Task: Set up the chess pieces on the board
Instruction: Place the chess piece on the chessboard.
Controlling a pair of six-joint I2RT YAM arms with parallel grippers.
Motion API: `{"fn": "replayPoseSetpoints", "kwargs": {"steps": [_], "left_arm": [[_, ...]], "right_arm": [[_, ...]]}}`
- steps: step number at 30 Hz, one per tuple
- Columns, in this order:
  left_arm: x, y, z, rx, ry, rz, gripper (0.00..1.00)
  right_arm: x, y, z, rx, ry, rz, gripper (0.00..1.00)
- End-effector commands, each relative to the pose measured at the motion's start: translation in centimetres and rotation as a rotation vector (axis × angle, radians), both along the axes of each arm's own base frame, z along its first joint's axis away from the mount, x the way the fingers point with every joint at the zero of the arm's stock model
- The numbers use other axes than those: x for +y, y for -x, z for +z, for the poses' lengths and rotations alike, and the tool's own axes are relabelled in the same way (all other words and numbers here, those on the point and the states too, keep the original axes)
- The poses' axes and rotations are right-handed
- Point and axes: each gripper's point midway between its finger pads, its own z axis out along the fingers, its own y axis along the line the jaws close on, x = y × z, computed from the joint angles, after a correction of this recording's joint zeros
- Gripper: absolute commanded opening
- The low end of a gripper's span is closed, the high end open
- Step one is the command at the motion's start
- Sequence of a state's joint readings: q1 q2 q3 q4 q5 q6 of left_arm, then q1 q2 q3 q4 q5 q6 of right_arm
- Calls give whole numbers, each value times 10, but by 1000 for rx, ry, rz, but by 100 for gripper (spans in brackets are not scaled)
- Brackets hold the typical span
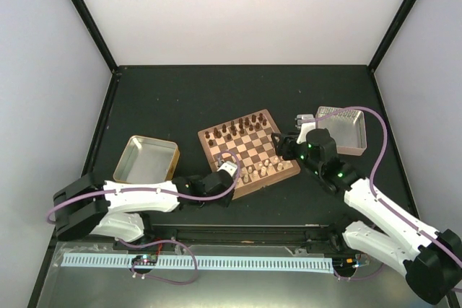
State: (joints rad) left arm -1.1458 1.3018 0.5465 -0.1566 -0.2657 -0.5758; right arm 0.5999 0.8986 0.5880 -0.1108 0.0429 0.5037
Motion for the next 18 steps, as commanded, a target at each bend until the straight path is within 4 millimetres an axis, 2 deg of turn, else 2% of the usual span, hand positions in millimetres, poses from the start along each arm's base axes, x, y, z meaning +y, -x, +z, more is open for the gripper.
{"fn": "replayPoseSetpoints", "kwargs": {"steps": [1,7,12,18], "left_arm": [[0,-4,-3,-30,-25,11,16],[4,-5,-9,-41,-53,25,18],[6,-7,-10,-54,-55,39,12],[4,-9,-8,-62,-46,39,12]], "right_arm": [[3,-2,-2,-9,-1,11,69],[4,-3,-3,-7,-1,12,69],[4,-3,-6,-1,0,14,70],[5,-3,-6,2,0,16,69]]}}
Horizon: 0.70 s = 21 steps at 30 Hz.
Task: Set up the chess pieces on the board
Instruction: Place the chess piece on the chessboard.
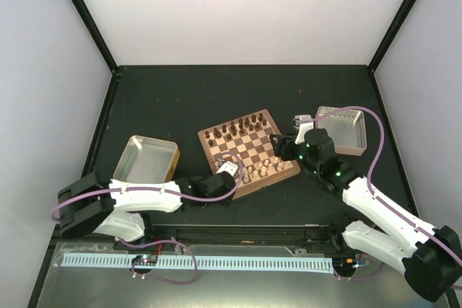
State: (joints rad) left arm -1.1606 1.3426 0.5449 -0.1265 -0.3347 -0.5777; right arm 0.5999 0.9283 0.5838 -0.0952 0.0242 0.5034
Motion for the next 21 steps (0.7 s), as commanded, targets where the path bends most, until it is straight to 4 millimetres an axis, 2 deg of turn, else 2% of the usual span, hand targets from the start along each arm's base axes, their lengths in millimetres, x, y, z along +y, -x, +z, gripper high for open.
{"fn": "replayPoseSetpoints", "kwargs": {"steps": [1,8,14,21], "left_arm": [[2,-2,-3,-19,-13,11,12],[0,-4,-4,-23,-15,14,13],[0,-4,-5,-20,-16,14,24],[0,-2,10,-30,25,12,35]], "right_arm": [[0,-1,2,-18,-6,-1,69],[1,-1,1,-14,-7,1,70],[0,-1,3,-16,-11,0,70],[-5,3,17,-62,-43,-10,69]]}}
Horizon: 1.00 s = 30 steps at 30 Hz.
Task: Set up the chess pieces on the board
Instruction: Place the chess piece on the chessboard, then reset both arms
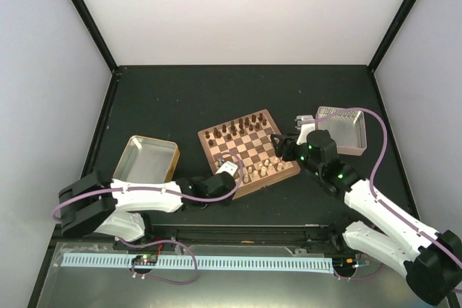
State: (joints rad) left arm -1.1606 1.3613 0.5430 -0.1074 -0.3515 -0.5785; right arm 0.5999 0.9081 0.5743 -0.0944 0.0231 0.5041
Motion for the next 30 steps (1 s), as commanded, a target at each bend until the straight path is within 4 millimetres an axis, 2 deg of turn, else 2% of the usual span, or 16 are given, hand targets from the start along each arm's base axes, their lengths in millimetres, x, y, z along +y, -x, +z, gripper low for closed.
{"fn": "replayPoseSetpoints", "kwargs": {"steps": [1,2,8,13,19,23,27,30], "left_arm": [[0,1,17,-23,42,1,36],[2,1,17,-23,38,3,37],[21,-4,51,-109,112,69,45],[41,-10,99,-220,218,127,57],[84,-17,170,-428,303,210,76],[113,-10,211,-530,383,229,98],[146,-3,246,-591,466,288,99],[168,4,268,-605,526,323,99]], "right_arm": [[-3,2,16,-59,-38,-9,69],[-4,3,18,-61,-40,-10,69],[-16,10,27,-84,-43,-39,69],[-34,20,35,-107,-14,-82,69],[-68,38,39,-97,49,-177,73],[-96,55,44,-86,91,-260,84],[-131,71,60,-106,116,-377,93],[-141,84,81,-148,74,-390,94]]}}
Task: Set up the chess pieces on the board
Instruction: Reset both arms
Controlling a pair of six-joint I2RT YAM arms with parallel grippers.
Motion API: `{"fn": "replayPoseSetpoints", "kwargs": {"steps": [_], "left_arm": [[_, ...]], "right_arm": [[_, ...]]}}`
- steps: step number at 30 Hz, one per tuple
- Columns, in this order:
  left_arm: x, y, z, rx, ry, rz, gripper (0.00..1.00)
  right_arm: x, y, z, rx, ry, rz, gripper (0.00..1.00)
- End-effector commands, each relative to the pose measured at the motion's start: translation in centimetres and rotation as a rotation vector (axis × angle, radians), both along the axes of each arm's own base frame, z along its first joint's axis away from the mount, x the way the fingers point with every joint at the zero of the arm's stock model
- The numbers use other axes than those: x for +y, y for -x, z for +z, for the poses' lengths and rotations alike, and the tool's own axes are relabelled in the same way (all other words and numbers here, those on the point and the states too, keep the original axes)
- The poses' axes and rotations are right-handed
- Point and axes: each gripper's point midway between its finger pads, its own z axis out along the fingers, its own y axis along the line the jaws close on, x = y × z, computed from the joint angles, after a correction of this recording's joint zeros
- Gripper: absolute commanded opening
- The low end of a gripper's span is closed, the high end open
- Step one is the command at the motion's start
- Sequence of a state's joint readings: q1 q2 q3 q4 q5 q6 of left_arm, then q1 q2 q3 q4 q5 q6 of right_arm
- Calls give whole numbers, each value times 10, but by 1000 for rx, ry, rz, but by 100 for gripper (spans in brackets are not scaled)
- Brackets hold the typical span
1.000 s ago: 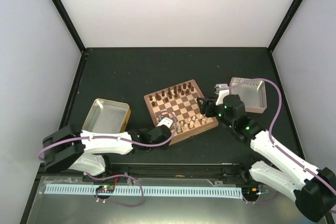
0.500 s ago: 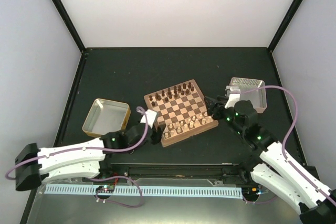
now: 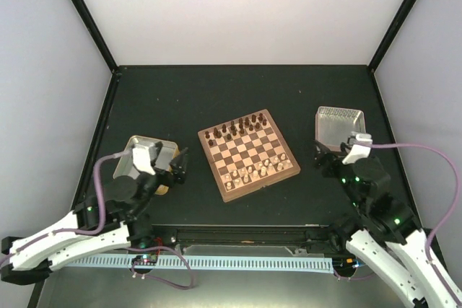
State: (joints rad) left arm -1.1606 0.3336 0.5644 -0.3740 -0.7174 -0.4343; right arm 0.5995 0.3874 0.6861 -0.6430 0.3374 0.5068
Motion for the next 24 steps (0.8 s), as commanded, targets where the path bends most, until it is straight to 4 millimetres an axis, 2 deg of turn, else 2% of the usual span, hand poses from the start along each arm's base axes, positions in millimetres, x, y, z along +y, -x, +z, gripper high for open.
{"fn": "replayPoseSetpoints", "kwargs": {"steps": [1,6,10,16,24], "left_arm": [[42,7,32,-34,34,84,99],[64,13,46,-30,34,114,99],[72,14,51,-33,18,129,99],[76,15,52,-37,20,135,99],[79,17,56,-55,39,132,99]], "right_arm": [[-36,20,19,-23,13,-117,94],[-67,36,36,-54,-24,-237,96],[-80,42,42,-96,-57,-289,96],[-86,46,48,-137,-87,-310,96],[-82,42,45,-136,-86,-296,96]]}}
